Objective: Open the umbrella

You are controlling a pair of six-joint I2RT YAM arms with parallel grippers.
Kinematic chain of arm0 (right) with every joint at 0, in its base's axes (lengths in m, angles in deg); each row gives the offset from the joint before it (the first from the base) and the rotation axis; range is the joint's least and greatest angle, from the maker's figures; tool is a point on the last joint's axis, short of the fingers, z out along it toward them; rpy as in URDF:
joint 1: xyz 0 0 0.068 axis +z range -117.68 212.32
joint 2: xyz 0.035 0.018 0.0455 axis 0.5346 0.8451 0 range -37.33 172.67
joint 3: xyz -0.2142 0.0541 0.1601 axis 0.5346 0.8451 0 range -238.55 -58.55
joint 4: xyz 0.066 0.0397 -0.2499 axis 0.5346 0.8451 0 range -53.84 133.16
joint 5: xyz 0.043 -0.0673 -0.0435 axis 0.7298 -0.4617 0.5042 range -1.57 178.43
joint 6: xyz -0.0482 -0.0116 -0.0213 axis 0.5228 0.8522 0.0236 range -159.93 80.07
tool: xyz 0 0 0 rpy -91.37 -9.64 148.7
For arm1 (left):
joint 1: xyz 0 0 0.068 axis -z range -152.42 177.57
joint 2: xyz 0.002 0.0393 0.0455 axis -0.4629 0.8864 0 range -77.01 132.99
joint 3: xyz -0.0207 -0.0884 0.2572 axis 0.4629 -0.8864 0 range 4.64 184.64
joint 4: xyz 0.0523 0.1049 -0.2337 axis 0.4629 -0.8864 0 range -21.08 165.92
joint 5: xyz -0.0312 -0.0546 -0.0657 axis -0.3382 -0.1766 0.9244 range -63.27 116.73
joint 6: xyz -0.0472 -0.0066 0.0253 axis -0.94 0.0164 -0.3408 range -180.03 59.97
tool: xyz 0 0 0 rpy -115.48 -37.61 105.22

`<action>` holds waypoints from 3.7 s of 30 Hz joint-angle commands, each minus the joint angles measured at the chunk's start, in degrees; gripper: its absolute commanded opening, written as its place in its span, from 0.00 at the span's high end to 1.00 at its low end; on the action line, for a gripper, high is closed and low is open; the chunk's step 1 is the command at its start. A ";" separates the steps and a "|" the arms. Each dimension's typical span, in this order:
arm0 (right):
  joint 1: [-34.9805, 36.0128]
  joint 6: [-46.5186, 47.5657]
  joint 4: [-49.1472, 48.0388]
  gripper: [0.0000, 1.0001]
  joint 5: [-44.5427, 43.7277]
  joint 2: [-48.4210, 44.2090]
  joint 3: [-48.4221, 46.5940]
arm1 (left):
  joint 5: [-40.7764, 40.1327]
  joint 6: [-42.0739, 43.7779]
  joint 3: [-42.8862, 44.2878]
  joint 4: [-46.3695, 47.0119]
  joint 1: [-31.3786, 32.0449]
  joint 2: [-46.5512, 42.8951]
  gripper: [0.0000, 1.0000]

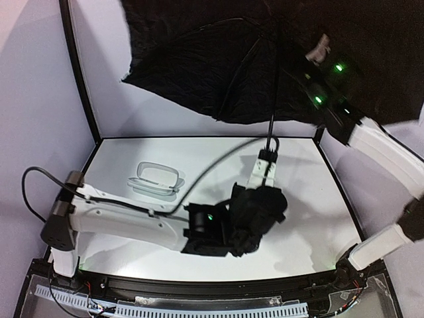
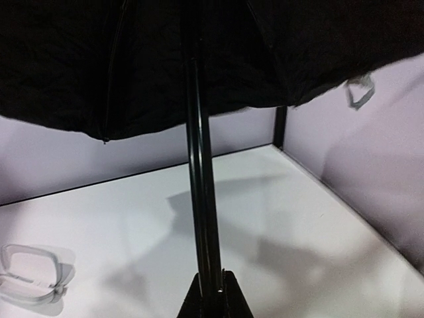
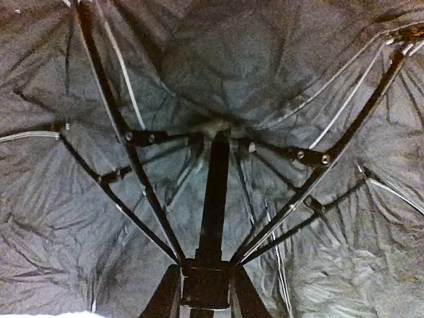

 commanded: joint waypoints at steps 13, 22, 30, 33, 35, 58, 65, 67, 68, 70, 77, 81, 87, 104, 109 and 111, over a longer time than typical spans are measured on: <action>-10.19 19.43 4.77 1.00 -28.99 39.08 -67.37 | 51.94 -11.49 -5.14 -50.79 10.11 -10.07 0.99; -15.23 7.37 12.07 1.00 -22.82 36.57 -60.85 | 51.36 -18.42 -9.03 -51.90 11.91 -11.55 0.99; -13.43 -9.19 8.03 0.74 18.48 17.16 -22.68 | 14.80 -18.34 -9.42 -28.31 2.82 -9.71 0.99; -12.17 -11.85 13.05 0.46 30.59 11.56 -15.86 | 6.60 -12.54 -10.21 -11.48 -0.40 -8.82 0.99; -11.45 -12.72 15.33 0.37 33.77 7.05 -9.73 | 4.14 -7.88 -9.13 -4.26 -1.77 -7.76 0.99; -8.54 -19.90 8.71 0.27 28.52 -12.43 16.15 | 9.89 -13.62 -5.29 -3.28 -7.34 -5.80 0.99; -7.34 -20.12 7.28 0.33 25.63 -5.04 9.32 | 8.73 -11.97 -4.93 -1.99 -5.13 -4.74 0.99; -7.08 -20.46 7.21 0.40 24.25 -3.99 8.62 | 8.46 -12.17 -4.91 -1.97 -4.89 -4.67 0.99; -6.90 -20.62 7.07 0.43 23.28 -3.85 8.66 | 8.38 -12.32 -4.94 -2.01 -4.80 -4.67 0.99; -6.50 -20.69 5.73 0.45 21.22 -4.12 9.56 | 8.24 -12.53 -5.01 -2.19 -4.62 -4.65 0.99; -5.52 -19.77 2.13 0.51 17.16 -5.71 11.34 | 8.41 -14.41 -5.36 -3.38 -4.24 -4.69 0.99; -5.35 -19.79 1.88 0.55 14.16 -5.66 10.90 | 9.26 -14.95 -5.40 -3.62 -4.13 -4.68 0.99; -5.36 -20.30 2.95 0.59 15.55 -2.96 7.84 | 9.62 -14.19 -5.27 -3.83 -3.70 -4.61 0.99; -5.26 -17.09 1.57 1.00 8.63 -1.51 5.21 | 13.09 -10.31 -5.81 -4.33 -1.61 -5.41 0.99; -5.48 -5.79 1.40 1.00 -4.03 2.14 -2.88 | 17.53 1.47 -6.97 -9.25 4.74 -5.92 0.99; -5.52 -1.12 -2.77 1.00 -9.66 5.37 -7.22 | 21.52 5.08 -4.68 -15.81 7.73 -5.56 0.99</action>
